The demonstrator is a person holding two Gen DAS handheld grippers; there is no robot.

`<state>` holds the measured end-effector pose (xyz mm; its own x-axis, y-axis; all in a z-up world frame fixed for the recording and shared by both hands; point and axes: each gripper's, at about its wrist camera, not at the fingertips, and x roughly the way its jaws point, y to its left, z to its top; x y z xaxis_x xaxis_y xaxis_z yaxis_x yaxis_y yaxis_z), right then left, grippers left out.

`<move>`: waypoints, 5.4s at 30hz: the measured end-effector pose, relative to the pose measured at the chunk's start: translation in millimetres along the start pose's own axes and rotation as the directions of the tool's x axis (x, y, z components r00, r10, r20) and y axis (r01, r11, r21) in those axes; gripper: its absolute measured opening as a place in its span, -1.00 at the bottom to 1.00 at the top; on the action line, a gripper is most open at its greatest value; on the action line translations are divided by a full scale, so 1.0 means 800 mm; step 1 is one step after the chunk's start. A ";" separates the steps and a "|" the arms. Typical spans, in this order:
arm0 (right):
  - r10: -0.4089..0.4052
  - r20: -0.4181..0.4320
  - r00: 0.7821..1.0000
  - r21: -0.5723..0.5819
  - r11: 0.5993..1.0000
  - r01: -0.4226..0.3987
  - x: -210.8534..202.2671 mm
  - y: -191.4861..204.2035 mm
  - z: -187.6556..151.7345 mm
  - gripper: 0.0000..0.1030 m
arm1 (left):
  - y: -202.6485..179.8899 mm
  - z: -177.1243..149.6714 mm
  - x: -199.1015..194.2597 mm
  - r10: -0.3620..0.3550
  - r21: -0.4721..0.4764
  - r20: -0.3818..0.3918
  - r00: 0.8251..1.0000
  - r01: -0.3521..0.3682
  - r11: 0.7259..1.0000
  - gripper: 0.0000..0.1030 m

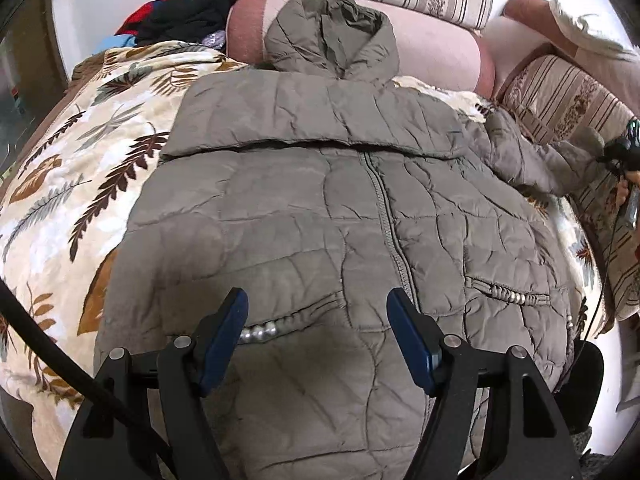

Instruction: Fold large clothes

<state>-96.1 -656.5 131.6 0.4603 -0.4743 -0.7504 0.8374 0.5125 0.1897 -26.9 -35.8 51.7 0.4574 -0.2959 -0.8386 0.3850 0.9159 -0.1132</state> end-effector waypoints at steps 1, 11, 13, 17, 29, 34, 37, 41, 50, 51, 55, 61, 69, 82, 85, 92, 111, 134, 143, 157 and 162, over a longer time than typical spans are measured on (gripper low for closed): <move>0.021 0.006 1.000 -0.029 0.999 -0.021 -0.014 0.016 -0.003 -0.76 | 0.002 -0.002 -0.002 -0.002 -0.001 0.006 1.000 0.002 1.000 0.37; 0.312 -0.073 0.947 -0.275 0.907 -0.320 -0.108 0.255 -0.075 -0.75 | 0.040 -0.024 -0.021 -0.001 -0.029 0.054 0.999 0.003 1.000 0.38; 0.360 -0.119 0.925 -0.307 0.873 -0.379 -0.113 0.301 -0.103 -0.75 | 0.053 -0.027 -0.021 0.006 -0.050 0.059 0.998 -0.003 0.999 0.38; 0.429 -0.233 0.873 -0.381 0.785 -0.488 -0.118 0.396 -0.174 -0.75 | 0.083 -0.032 -0.019 0.008 -0.110 0.062 0.998 -0.001 0.994 0.38; 0.420 -0.487 0.766 -0.499 0.586 -0.639 -0.101 0.593 -0.381 -0.76 | 0.153 -0.050 -0.008 0.035 -0.211 0.066 0.997 -0.020 0.977 0.38; 0.366 -0.521 0.771 -0.550 0.547 -0.631 -0.077 0.628 -0.432 -0.75 | 0.168 -0.054 -0.003 0.025 -0.230 0.066 0.998 -0.009 0.973 0.38; 0.343 -0.538 0.770 -0.565 0.531 -0.631 -0.065 0.636 -0.449 -0.74 | 0.171 -0.054 0.001 0.021 -0.234 0.061 0.998 -0.006 0.972 0.38; 0.331 -0.551 0.766 -0.600 0.481 -0.639 -0.061 0.638 -0.463 -0.61 | 0.172 -0.054 0.005 0.024 -0.240 0.048 0.999 -0.012 0.971 0.38; 0.315 -0.612 0.726 -0.611 0.394 -0.686 -0.073 0.624 -0.478 -0.52 | 0.159 -0.050 -0.015 0.064 -0.238 0.053 0.997 -0.050 0.970 0.38; 0.316 -0.621 0.717 -0.605 0.387 -0.696 -0.074 0.622 -0.480 -0.48 | 0.156 -0.050 -0.020 0.074 -0.234 0.056 0.996 -0.059 0.970 0.38; 0.358 -0.650 0.670 -0.550 0.387 -0.740 -0.094 0.602 -0.471 0.19 | 0.148 -0.044 -0.038 0.104 -0.228 0.065 0.992 -0.087 0.970 0.38; 0.423 -0.527 0.737 -0.611 0.415 -0.674 -0.126 0.515 -0.407 0.34 | 0.138 -0.027 -0.058 0.154 -0.196 0.081 0.985 -0.135 0.971 0.42; 0.226 -0.371 0.901 -0.541 0.736 -0.407 -0.013 0.353 -0.293 0.34 | 0.130 -0.014 -0.007 0.152 -0.190 0.031 0.988 -0.144 0.971 0.45; 0.312 -0.417 0.853 -0.411 0.773 -0.484 -0.018 0.327 -0.238 0.34 | 0.110 0.022 0.003 0.141 -0.140 0.032 0.989 -0.135 0.981 0.45; 0.361 -0.422 0.832 -0.421 0.735 -0.532 -0.050 0.361 -0.227 0.34 | 0.112 0.047 0.020 0.118 -0.138 0.050 0.992 -0.110 0.984 0.45; 0.339 -0.438 0.833 -0.457 0.713 -0.531 -0.049 0.484 -0.224 0.38 | 0.125 0.089 0.066 0.066 -0.141 0.096 0.993 -0.052 0.989 0.45; 0.362 -0.327 0.873 -0.315 0.829 -0.462 0.081 0.825 -0.137 0.81 | 0.190 0.095 0.121 -0.078 -0.186 0.084 0.993 0.093 0.978 0.48; 0.411 -0.330 0.850 -0.531 0.664 -0.527 -0.175 0.565 -0.258 -0.87 | 0.232 0.087 0.090 -0.184 -0.313 0.125 0.975 0.215 0.925 0.51; 0.301 -0.493 0.816 -0.494 0.676 -0.547 -0.125 0.496 -0.412 -0.87 | 0.263 0.087 0.089 -0.168 -0.392 0.141 0.976 0.211 0.896 0.51; 0.315 -0.507 0.802 -0.498 0.652 -0.571 -0.115 0.474 -0.428 0.06 | 0.277 0.086 0.097 -0.121 -0.420 0.113 0.986 0.158 0.894 0.51; 0.335 -0.475 0.814 -0.532 0.627 -0.568 -0.158 0.463 -0.408 0.06 | 0.278 0.084 0.093 -0.109 -0.425 0.121 0.987 0.150 0.893 0.51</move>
<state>59.7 -173.3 90.1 0.5150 0.1253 -0.8480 0.1067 0.9722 0.2085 146.6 127.4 0.4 0.5068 -0.4243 -0.7504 0.0717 0.8882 -0.4538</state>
